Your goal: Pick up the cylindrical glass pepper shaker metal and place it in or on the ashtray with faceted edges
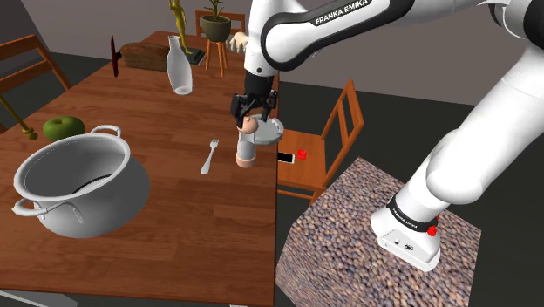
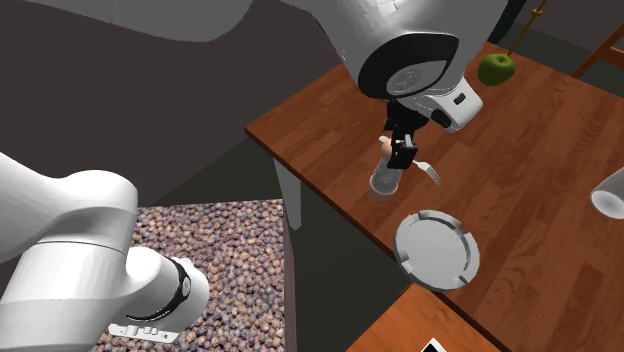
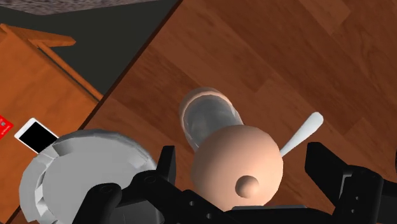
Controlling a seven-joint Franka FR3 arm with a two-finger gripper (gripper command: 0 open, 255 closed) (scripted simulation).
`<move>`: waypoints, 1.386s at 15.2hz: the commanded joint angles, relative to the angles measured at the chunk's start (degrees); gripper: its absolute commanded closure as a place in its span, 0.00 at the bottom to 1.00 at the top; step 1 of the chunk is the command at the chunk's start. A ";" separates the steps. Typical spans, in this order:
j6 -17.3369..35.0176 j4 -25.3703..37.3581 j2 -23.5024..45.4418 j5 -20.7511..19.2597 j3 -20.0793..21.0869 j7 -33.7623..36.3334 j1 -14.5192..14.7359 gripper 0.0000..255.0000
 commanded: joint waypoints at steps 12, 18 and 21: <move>2.67 -1.07 1.61 -0.41 0.21 0.34 0.20 1.00; 2.66 -1.07 1.60 -0.40 0.21 0.34 0.20 1.00; 1.93 -0.68 1.23 -0.32 0.19 0.33 0.18 1.00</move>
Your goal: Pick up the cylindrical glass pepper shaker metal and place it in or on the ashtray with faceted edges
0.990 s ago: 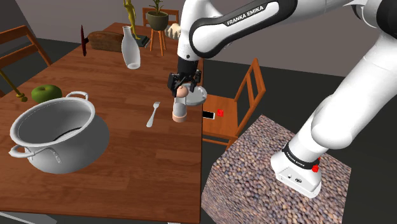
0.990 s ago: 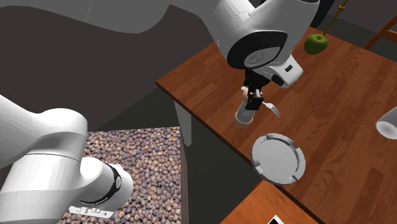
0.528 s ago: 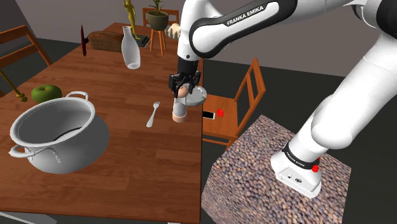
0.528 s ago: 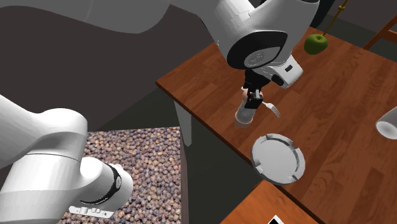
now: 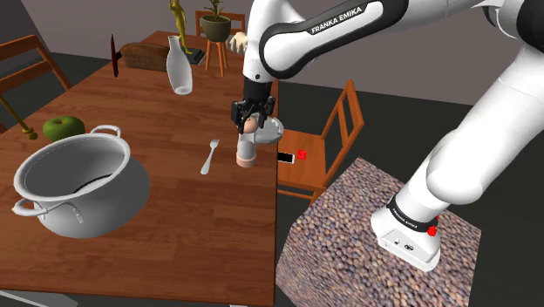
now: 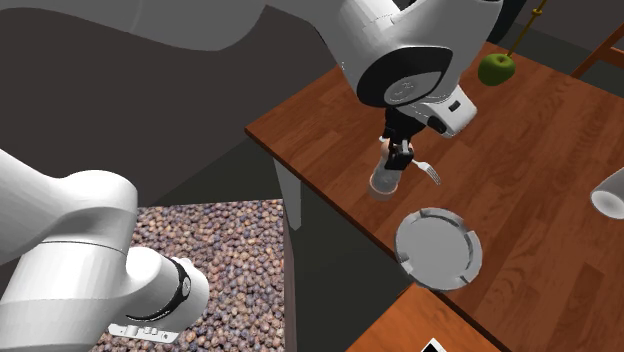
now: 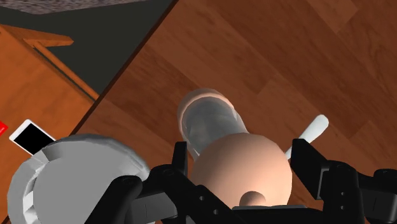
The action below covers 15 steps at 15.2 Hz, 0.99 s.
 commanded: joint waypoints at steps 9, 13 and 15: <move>-7.19 4.32 -2.97 0.54 -0.27 0.07 -0.23 1.00; -10.22 6.46 -3.90 0.65 -0.40 0.20 -0.31 1.00; -11.74 7.60 -4.29 0.69 -0.46 0.28 -0.35 1.00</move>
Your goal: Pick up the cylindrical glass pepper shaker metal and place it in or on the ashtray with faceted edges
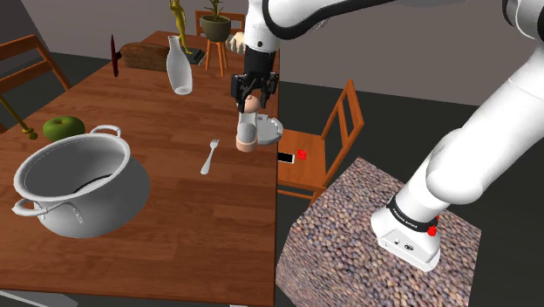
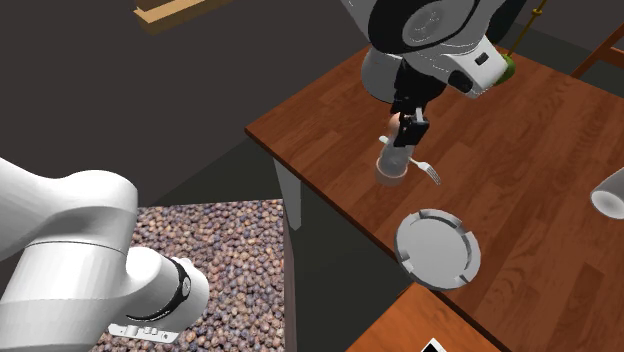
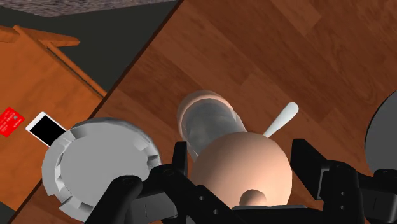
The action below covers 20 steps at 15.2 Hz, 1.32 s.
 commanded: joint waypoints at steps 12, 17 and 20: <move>-10.26 11.17 2.14 -1.12 -5.45 -8.63 -4.83 1.00; -15.07 18.99 5.85 -1.98 -8.28 -13.57 -7.65 1.00; -16.84 22.76 8.16 -2.35 -9.53 -15.92 -8.97 1.00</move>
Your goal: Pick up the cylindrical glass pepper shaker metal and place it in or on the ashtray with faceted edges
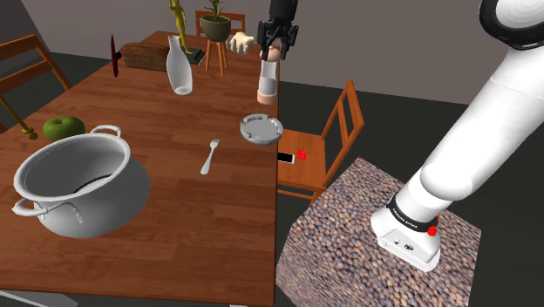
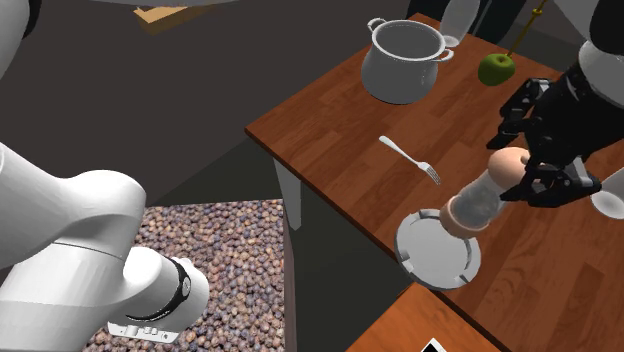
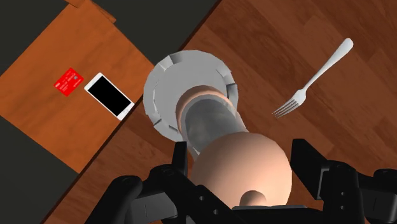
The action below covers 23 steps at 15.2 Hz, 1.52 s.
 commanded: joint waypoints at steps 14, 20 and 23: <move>10.03 -9.00 1.17 0.08 -0.26 -1.69 -0.26 1.00; 14.43 -12.48 2.11 0.10 -0.23 -2.06 -0.19 1.00; 16.60 -14.04 2.74 0.10 -0.21 -2.23 -0.15 1.00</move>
